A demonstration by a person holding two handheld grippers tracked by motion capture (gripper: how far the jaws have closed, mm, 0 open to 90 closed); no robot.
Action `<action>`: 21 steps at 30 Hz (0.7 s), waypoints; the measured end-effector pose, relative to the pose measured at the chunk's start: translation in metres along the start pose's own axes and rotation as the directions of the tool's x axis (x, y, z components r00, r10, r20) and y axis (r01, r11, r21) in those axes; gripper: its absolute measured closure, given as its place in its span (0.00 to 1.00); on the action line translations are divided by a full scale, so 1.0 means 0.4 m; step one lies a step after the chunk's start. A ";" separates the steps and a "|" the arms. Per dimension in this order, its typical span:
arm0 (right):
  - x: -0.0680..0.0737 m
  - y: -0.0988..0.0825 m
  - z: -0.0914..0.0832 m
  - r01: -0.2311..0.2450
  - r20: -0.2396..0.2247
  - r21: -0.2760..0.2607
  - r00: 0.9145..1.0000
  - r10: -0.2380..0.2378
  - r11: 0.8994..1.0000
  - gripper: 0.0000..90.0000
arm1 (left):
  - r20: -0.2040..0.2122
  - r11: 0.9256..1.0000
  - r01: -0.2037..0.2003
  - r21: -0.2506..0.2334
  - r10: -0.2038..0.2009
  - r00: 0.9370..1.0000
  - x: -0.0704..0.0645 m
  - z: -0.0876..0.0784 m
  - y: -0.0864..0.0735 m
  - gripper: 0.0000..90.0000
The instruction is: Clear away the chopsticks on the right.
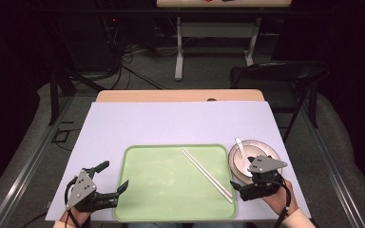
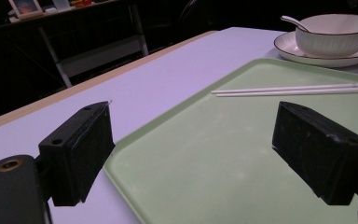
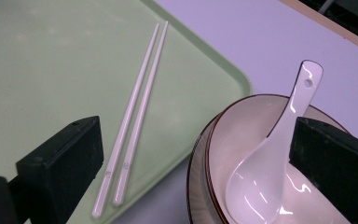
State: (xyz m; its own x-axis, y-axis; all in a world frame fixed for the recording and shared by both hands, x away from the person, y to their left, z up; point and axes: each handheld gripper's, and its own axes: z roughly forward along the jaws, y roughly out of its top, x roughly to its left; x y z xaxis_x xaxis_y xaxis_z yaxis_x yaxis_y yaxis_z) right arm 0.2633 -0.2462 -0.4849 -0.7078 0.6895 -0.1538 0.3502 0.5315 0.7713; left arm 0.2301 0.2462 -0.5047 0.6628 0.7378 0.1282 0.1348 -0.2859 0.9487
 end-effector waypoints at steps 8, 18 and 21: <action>-0.003 -0.043 -0.034 0.004 0.021 -0.051 1.000 -0.003 0.999 0.00 | 0.000 1.000 0.002 0.000 -0.002 1.000 0.000 0.000 0.000 0.14; 0.004 -0.087 -0.064 -0.003 0.051 -0.075 0.999 0.007 0.997 0.00 | 0.003 1.000 0.000 0.000 0.000 1.000 0.001 0.002 0.000 0.14; 0.011 -0.089 -0.067 0.008 0.055 -0.081 0.998 -0.004 0.997 0.00 | 0.005 1.000 -0.003 0.004 0.003 1.000 0.001 0.005 0.001 0.14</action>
State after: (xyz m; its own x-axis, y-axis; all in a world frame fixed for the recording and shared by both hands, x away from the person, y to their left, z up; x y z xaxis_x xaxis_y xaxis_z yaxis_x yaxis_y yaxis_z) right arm 0.2313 -0.2753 -0.4964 -0.6742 0.7136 -0.1904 0.2933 0.4954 0.8177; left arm 0.2318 0.2452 -0.5048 0.6670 0.7338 0.1292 0.1359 -0.2903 0.9472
